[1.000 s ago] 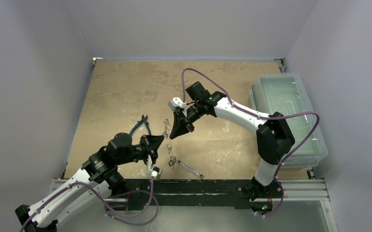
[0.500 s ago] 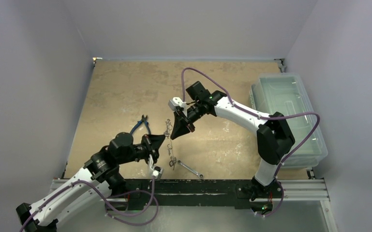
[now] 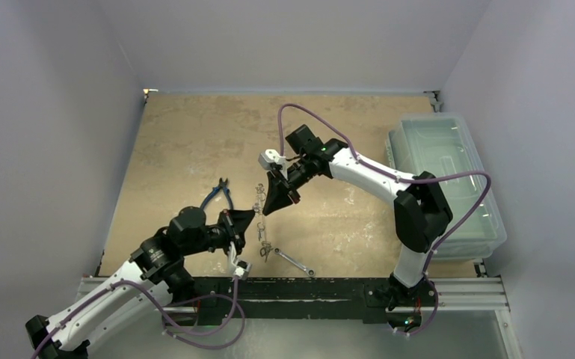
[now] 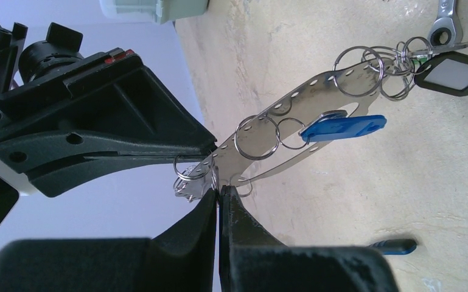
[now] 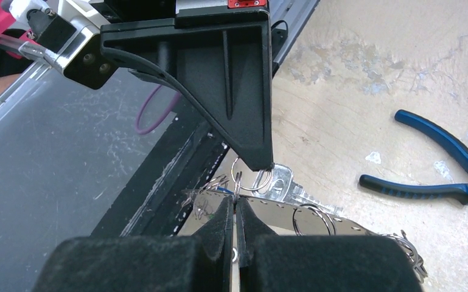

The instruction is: Remove the keys from the keyring

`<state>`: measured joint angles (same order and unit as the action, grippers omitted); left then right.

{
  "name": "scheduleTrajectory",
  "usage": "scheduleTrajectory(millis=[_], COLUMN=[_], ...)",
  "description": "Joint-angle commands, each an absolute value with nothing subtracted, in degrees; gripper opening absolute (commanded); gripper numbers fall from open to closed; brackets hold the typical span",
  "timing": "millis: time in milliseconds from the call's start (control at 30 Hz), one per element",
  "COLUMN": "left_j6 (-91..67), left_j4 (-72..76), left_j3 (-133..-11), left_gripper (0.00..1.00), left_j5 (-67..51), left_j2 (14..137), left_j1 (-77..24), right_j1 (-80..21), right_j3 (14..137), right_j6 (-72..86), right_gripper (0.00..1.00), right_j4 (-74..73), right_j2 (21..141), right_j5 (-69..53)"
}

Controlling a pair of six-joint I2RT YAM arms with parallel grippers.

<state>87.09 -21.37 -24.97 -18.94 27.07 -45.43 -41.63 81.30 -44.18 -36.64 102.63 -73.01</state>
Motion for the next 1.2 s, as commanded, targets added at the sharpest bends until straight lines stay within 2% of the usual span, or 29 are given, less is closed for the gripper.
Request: scheduleTrajectory(millis=[0,300,1167], left_j6=[85.4,76.4,74.0], left_j4=[-23.3,-22.2,-20.7], left_j3=[-24.2,-27.7,-30.7], left_gripper=[0.00,0.00,0.00], left_j5=[-17.9,-15.9,-11.5], left_j2=[28.4,32.1,30.6], left_j1=[-45.0,-45.1,-45.0], right_j1=[-41.7,-42.3,-44.2], right_j3=[84.4,84.5,82.5], right_j6=[-45.3,-53.9,-58.0], right_gripper=[0.00,0.00,0.00], right_j4=[-38.5,-45.8,-49.4], right_j2=[101.5,100.8,101.7], right_j5=[-77.1,-76.8,-73.8])
